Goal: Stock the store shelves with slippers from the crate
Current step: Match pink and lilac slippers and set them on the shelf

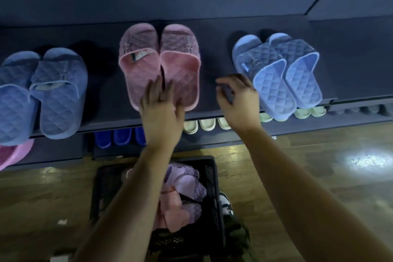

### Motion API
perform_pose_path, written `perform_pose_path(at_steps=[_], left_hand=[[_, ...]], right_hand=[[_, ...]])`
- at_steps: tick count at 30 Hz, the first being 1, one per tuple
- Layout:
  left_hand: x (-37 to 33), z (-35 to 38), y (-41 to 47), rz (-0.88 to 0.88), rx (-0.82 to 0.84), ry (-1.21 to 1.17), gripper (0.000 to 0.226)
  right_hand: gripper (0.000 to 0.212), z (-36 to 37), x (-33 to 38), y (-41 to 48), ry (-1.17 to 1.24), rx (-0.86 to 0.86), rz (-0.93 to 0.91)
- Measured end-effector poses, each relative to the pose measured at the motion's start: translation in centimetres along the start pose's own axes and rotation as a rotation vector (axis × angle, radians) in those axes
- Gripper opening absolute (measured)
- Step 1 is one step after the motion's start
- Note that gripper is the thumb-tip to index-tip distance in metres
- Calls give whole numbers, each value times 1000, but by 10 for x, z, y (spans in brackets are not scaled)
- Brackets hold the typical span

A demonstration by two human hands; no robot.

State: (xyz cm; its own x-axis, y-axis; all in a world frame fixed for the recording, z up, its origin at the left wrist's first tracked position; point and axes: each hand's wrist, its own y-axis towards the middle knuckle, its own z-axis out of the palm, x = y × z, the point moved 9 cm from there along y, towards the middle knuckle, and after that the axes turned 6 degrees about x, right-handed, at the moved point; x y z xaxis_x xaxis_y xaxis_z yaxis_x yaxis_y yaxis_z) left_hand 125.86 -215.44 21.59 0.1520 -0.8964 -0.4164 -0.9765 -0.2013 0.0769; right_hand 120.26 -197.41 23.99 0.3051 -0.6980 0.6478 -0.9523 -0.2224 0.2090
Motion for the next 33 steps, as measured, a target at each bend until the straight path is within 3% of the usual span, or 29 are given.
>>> perform_pose_path(at_steps=[5, 10, 13, 18, 21, 26, 33], left_hand=[[-117, 63, -9, 144, 158, -144, 53], [-178, 120, -8, 62, 363, 23, 84], [-185, 127, -2, -11, 315, 50, 97], [-179, 122, 12, 8, 256, 35, 82], [-165, 110, 26, 42, 177, -32, 77], [-145, 110, 53, 40, 247, 8, 76], [-138, 114, 42, 62, 264, 71, 72]], right_hand=[[26, -102, -99, -19, -73, -232, 248], [40, -125, -188, -17, -223, 5, 434], [38, -117, -198, -10, -174, 118, 414], [28, -108, -197, 3, -133, 134, 332], [40, -99, -198, 12, -71, 180, 322], [39, -73, -190, 35, -80, 281, 254], [30, -74, -183, 29, -114, 214, 223]])
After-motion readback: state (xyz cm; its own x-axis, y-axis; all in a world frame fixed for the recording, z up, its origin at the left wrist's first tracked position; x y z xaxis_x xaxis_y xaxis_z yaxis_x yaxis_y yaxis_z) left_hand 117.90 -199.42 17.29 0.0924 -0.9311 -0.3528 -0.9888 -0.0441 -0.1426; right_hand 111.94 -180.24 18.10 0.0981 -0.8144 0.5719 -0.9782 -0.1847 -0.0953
